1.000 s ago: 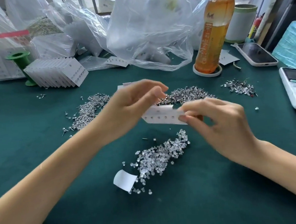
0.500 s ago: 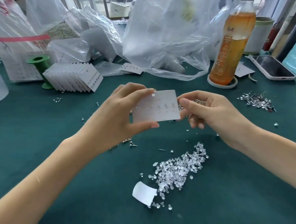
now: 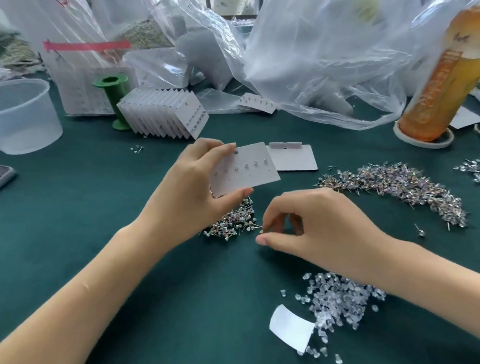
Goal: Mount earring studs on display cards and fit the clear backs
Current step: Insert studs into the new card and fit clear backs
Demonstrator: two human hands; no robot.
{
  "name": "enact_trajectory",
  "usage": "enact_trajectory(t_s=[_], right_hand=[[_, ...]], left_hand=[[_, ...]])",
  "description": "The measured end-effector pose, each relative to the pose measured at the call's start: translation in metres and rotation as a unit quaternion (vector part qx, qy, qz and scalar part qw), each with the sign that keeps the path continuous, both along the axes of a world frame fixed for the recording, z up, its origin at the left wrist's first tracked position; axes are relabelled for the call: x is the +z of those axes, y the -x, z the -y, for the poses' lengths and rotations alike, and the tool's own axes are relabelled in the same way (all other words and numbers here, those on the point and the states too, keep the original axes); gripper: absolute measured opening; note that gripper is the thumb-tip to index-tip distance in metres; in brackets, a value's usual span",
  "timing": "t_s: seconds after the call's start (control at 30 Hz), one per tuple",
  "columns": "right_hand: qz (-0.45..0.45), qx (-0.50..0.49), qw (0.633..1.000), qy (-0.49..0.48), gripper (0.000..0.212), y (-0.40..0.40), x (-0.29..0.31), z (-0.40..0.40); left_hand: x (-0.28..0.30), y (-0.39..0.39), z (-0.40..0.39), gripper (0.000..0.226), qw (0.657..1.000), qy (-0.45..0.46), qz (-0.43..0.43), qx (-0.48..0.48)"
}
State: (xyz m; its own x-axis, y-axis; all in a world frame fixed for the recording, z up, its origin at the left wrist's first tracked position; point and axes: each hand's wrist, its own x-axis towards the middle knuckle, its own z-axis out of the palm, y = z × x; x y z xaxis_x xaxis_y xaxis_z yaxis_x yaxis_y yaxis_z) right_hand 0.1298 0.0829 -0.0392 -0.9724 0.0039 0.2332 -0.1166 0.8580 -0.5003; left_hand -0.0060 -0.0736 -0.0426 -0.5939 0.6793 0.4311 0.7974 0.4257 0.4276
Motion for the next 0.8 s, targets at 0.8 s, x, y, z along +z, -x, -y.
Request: enact_trajectory(t_s=[0.8], right_hand=[[0.04,-0.014,0.946,0.321,0.013,0.009,0.016,-0.013]], left_hand=[[-0.004,-0.008,-0.001,0.074,0.998,0.005,0.055,-0.043]])
